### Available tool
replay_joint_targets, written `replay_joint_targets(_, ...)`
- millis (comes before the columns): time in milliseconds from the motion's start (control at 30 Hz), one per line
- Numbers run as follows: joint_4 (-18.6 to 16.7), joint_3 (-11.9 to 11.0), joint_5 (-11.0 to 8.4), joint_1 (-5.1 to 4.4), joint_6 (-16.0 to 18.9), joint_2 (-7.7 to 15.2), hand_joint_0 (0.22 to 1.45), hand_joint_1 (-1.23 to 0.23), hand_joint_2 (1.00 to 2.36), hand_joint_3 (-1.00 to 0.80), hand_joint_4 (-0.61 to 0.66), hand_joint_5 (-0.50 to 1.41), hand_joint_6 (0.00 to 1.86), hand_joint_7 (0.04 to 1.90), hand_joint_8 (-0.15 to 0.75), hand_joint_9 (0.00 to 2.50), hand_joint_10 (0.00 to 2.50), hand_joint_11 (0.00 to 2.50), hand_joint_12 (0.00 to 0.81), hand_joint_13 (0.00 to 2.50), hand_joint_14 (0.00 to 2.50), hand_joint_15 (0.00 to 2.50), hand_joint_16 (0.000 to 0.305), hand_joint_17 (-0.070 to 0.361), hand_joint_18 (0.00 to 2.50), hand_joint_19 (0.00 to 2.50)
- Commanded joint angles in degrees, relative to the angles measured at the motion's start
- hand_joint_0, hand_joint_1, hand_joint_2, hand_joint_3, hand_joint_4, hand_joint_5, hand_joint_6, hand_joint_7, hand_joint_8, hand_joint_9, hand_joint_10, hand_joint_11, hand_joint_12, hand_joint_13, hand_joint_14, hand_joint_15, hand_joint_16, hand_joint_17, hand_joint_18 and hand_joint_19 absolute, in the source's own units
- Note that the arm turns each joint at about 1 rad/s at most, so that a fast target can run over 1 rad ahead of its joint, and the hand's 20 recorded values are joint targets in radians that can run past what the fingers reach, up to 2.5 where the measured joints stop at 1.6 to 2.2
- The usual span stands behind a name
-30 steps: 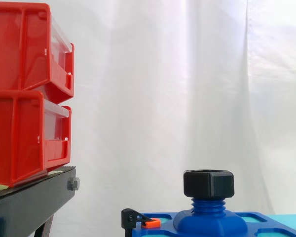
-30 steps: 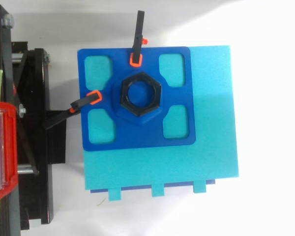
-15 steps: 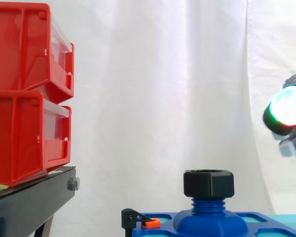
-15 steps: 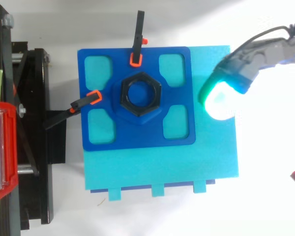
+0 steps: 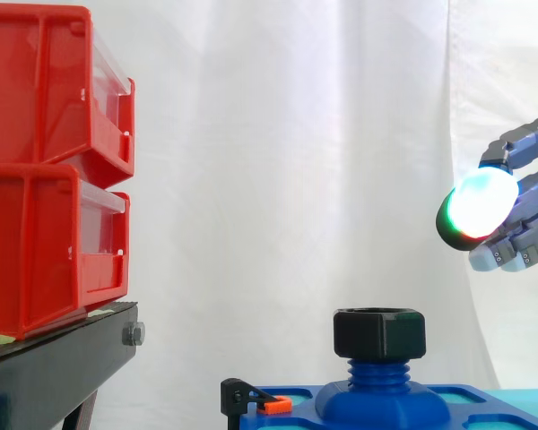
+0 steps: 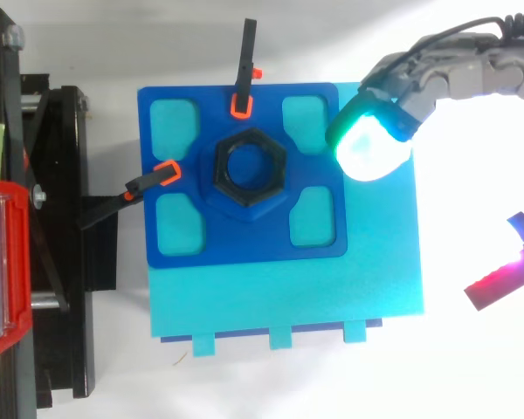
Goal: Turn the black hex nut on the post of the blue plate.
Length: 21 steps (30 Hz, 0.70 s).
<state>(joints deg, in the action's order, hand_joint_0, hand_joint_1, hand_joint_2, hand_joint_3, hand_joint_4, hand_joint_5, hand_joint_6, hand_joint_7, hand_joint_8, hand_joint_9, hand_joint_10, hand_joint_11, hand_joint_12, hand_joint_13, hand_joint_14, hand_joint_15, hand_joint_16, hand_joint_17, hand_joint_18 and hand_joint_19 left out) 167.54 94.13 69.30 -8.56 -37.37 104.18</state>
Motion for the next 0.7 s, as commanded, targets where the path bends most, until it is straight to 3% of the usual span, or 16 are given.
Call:
replay_joint_targets(0,-0.8,0.0,-1.89,-0.58,-2.4,0.4,0.46,-0.84,1.0,-0.5,0.11,-0.25,0.5,0.79,0.185,0.31,0.0,0.02,0.328,0.32,0.0,0.05,0.047,0.106,0.23,0.13)
replay_joint_targets(467,-5.3,0.0,-6.73,-2.25,-10.6,1.3,0.45,-0.8,1.0,-0.5,0.11,-0.25,0.5,0.78,0.191,0.3,0.0,0.02,0.332,0.31,0.0,0.06,0.048,0.108,0.23,0.15)
replay_joint_targets(667,-7.0,0.0,-7.96,-2.95,-11.2,2.7,0.45,-0.79,1.0,-0.5,0.11,-0.25,0.5,0.79,0.194,0.3,0.0,0.01,0.333,0.31,0.0,0.06,0.048,0.108,0.23,0.15)
